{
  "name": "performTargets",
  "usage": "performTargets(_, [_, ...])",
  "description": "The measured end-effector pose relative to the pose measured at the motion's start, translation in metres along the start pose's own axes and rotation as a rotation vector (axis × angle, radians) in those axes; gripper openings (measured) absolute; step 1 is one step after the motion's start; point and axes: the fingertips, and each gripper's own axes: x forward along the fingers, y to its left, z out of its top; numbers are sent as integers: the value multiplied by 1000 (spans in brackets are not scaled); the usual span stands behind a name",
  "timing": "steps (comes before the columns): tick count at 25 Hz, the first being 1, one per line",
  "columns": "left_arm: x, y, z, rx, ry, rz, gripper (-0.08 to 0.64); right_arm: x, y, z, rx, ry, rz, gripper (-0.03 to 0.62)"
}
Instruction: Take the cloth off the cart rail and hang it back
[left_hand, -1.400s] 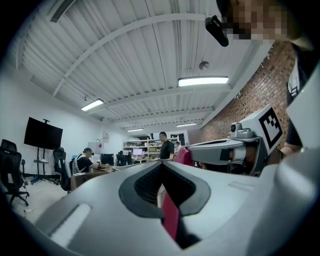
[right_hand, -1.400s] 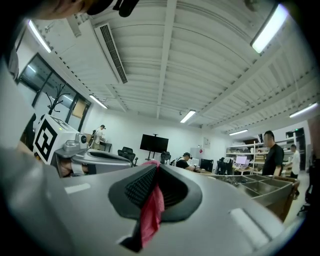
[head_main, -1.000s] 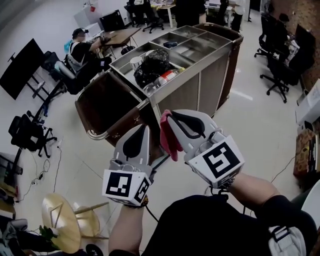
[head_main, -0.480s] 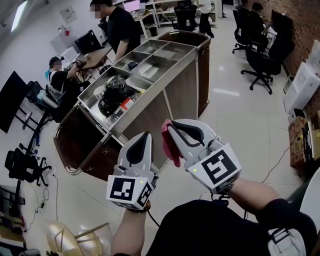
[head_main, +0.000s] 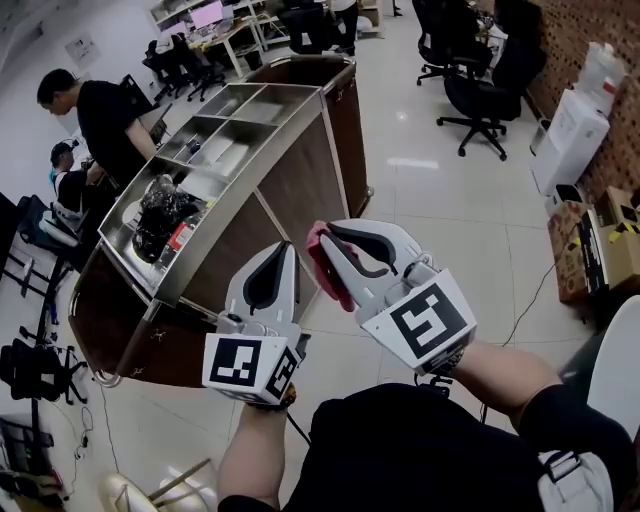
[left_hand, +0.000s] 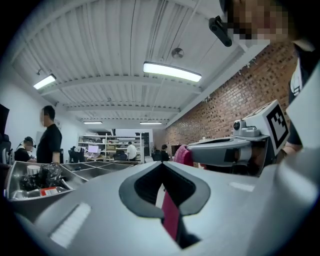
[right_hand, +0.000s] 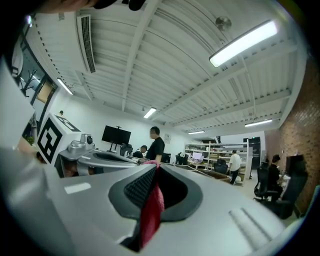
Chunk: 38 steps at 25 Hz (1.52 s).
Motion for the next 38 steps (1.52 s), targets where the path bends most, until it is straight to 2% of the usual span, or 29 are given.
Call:
performTargets(5, [28, 2, -24, -27, 2, -59, 2, 8, -29, -24, 1, 27, -66, 15])
performTargets(13, [101, 4, -42, -61, 9, -154, 2, 22, -97, -32, 11, 54, -165, 15])
performTargets(21, [168, 44, -61, -80, -3, -218, 2, 72, -154, -41, -1, 79, -233, 15])
performTargets(25, [185, 93, -59, -89, -10, -241, 2, 123, -161, -35, -10, 93, -260, 15])
performTargets(29, [229, 128, -48, -95, -9, -257, 2, 166, -198, -18, -6, 102, -281, 15])
performTargets(38, [300, 163, -63, -102, 0, -273, 2, 214, -267, -22, -5, 112, -307, 15])
